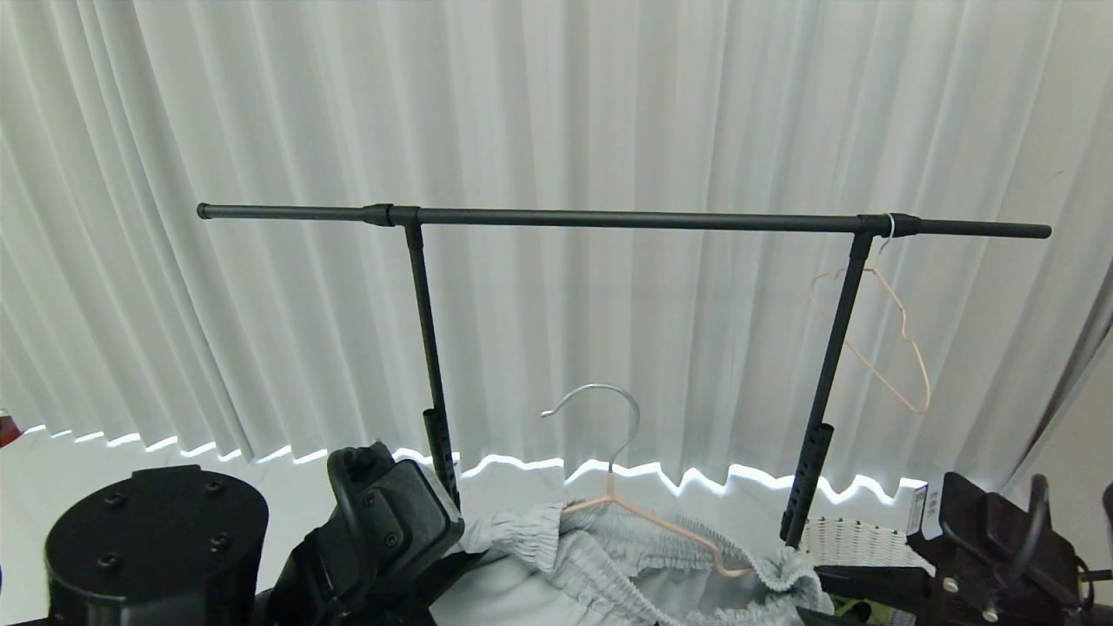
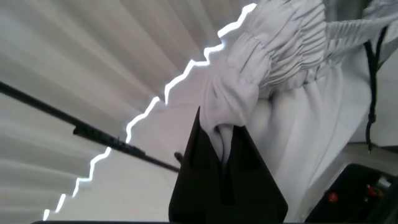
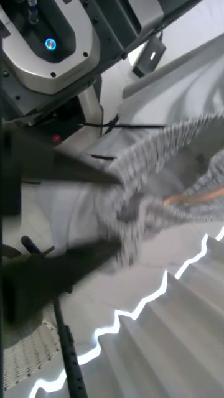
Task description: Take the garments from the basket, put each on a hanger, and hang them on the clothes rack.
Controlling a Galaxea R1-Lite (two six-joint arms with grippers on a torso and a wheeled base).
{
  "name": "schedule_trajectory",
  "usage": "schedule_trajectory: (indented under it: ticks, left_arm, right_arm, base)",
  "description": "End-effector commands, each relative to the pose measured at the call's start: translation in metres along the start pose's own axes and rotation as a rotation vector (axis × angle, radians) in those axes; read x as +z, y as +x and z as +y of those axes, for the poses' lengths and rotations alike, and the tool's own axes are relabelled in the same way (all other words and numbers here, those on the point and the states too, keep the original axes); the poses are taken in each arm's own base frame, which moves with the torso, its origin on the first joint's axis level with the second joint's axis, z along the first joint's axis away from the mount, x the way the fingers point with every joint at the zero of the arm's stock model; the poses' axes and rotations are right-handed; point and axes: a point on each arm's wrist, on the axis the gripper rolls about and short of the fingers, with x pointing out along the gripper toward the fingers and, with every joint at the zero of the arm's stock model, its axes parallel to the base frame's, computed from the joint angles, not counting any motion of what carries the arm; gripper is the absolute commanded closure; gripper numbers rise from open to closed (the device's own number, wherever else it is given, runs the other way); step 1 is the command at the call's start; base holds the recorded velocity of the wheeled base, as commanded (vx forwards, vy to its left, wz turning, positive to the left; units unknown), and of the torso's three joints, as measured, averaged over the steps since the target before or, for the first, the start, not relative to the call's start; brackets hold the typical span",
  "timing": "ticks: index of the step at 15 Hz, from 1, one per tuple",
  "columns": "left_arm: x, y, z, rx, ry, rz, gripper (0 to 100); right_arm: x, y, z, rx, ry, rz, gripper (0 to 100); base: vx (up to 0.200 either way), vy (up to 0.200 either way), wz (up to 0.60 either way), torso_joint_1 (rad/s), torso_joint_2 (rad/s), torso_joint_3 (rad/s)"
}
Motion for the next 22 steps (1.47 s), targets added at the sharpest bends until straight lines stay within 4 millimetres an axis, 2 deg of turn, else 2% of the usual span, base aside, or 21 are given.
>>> schedule_trajectory:
  ticks: [1, 4, 6, 10, 12, 14, 22]
  left_arm:
    - [0.001, -0.002, -0.004, -0.015, 0.006, -0.027, 100]
    - [-0.001, -0.007, -0.009, -0.037, 0.018, -0.059, 100]
    - [-0.001, -0.008, -0.010, -0.041, 0.017, -0.061, 100]
    - [0.003, -0.009, -0.010, -0.080, 0.023, -0.108, 100]
    - [0.003, -0.010, -0.013, -0.130, 0.032, -0.127, 100]
    - [0.006, -0.010, -0.013, -0.148, 0.032, -0.140, 100]
    - [0.009, -0.011, -0.020, -0.183, 0.048, -0.173, 100]
  right_arm:
    - [0.002, -0.004, 0.002, 0.014, -0.008, -0.020, 0]
    - [0.002, -0.003, 0.001, 0.014, -0.005, -0.020, 0]
    - [0.010, -0.001, -0.001, 0.038, -0.002, -0.040, 0]
    - [0.022, 0.024, -0.009, 0.087, -0.086, -0.002, 0]
    - [0.017, 0.039, -0.009, 0.146, -0.192, 0.041, 0]
    - [0.014, 0.047, -0.008, 0.238, -0.240, 0.052, 0]
    - [0.013, 0.065, -0.007, 0.317, -0.238, 0.080, 0]
  base:
    - [0.000, 0.000, 0.00, 0.000, 0.00, 0.000]
    - [0.000, 0.000, 0.00, 0.000, 0.00, 0.000]
    - [0.000, 0.000, 0.00, 0.000, 0.00, 0.000]
    - [0.000, 0.000, 0.00, 0.000, 0.00, 0.000]
    - [0.000, 0.000, 0.00, 0.000, 0.00, 0.000]
    - [0.000, 0.000, 0.00, 0.000, 0.00, 0.000]
    - [0.000, 0.000, 0.00, 0.000, 0.00, 0.000]
